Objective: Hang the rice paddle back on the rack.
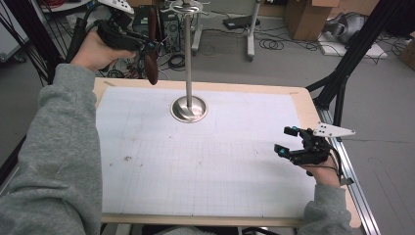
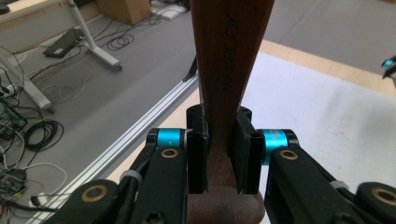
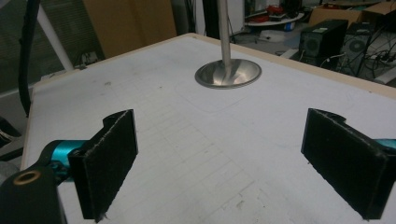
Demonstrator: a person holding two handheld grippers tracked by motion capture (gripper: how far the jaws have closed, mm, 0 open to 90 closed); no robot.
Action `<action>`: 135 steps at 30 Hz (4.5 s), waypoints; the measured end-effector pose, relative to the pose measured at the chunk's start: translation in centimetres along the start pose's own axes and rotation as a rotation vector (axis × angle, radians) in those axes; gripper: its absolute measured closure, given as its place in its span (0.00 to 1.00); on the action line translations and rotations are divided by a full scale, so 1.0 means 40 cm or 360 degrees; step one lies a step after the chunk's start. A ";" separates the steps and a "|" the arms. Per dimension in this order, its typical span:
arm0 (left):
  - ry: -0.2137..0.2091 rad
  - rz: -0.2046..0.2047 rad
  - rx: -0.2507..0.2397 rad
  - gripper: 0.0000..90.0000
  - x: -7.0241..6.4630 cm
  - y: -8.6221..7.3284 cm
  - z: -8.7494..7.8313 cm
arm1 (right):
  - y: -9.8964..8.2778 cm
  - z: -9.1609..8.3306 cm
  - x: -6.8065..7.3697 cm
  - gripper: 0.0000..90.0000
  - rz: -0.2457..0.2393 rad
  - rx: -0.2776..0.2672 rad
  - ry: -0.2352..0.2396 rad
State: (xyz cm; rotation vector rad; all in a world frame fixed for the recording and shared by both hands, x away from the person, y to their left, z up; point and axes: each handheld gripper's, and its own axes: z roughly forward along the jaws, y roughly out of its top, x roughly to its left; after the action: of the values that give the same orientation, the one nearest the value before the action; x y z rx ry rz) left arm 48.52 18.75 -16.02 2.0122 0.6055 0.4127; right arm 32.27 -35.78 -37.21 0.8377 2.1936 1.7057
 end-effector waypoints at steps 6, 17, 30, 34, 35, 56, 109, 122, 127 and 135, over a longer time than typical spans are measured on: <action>0.0006 -0.0037 0.0017 0.86 0.016 0.008 0.017 | 0.000 0.009 0.003 0.11 -0.0013 0.0018 0.0019; -0.0049 -0.0105 0.0000 0.86 0.032 0.008 0.027 | 0.000 -0.004 -0.001 0.11 -0.0001 -0.0003 -0.0001; -0.0034 -0.0119 0.0006 0.86 0.036 0.025 0.034 | 0.000 -0.013 -0.003 0.11 0.0000 -0.0023 -0.0007; -0.0040 -0.0131 0.0000 0.86 0.040 0.024 0.045 | 0.000 -0.010 -0.003 0.11 -0.0009 -0.0025 -0.0004; -0.0050 -0.0132 -0.0001 0.86 0.041 0.024 0.047 | 0.000 -0.012 -0.003 0.11 -0.0005 -0.0025 -0.0006; -0.0062 -0.0134 -0.0005 0.86 0.032 0.031 0.065 | -0.001 -0.017 -0.007 0.11 -0.0002 -0.0034 -0.0015; 0.0042 -0.0019 -0.0054 0.14 -0.004 -0.020 0.083 | 0.001 -0.022 0.001 0.11 -0.0016 -0.0031 -0.0022; 0.0002 -0.0033 -0.0149 0.13 -0.037 -0.106 0.040 | 0.008 -0.026 0.008 0.11 -0.0025 -0.0043 -0.0028; 0.0008 -0.0029 -0.0160 0.13 -0.049 -0.140 0.028 | 0.011 -0.021 0.006 0.11 -0.0032 -0.0048 -0.0028; -0.0020 -0.0070 -0.0154 0.13 -0.072 -0.199 0.005 | 0.014 -0.014 0.008 0.11 -0.0036 -0.0057 -0.0021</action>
State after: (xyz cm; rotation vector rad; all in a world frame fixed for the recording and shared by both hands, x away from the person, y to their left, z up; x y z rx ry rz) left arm 44.30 20.26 -23.20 1.9046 0.6094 0.3955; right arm 31.89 -35.96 -36.47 0.8103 2.1491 1.7188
